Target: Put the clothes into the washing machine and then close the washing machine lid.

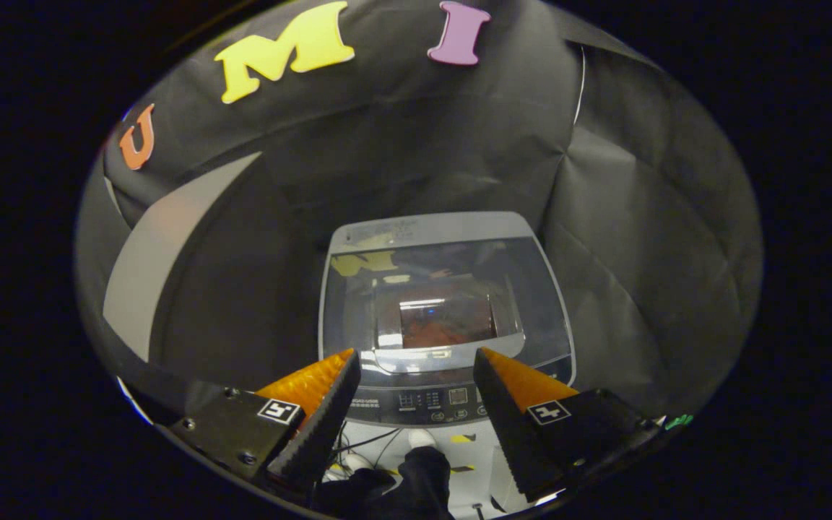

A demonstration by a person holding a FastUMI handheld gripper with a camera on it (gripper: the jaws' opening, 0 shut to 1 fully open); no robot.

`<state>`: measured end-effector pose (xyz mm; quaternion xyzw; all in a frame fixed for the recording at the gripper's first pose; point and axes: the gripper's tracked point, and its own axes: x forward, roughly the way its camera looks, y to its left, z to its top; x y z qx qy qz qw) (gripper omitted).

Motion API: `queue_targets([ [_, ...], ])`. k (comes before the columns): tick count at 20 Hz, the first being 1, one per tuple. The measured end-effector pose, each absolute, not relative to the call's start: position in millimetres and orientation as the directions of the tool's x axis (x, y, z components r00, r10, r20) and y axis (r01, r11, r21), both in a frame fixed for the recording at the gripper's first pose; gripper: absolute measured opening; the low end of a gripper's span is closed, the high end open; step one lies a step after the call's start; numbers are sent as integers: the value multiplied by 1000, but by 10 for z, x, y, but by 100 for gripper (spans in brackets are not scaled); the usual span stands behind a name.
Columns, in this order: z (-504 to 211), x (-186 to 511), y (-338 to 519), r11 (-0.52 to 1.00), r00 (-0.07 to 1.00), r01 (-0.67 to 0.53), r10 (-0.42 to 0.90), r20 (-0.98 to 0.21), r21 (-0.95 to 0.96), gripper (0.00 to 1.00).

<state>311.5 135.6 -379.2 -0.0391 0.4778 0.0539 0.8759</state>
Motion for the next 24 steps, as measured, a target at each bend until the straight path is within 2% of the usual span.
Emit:
queue_targets([
  [9, -3106, 2041, 1255, 1000, 718, -4, 22, -696, 28, 99],
  [12, -2803, 1721, 1139, 1000, 792, 8, -6, -610, 1, 99],
  [17, -2287, 1380, 1119, 998, 887, -58, 50, -458, -3, 99],
  [24, -1596, 691, 732, 979, 929, -204, 189, -318, -14, 99],
])
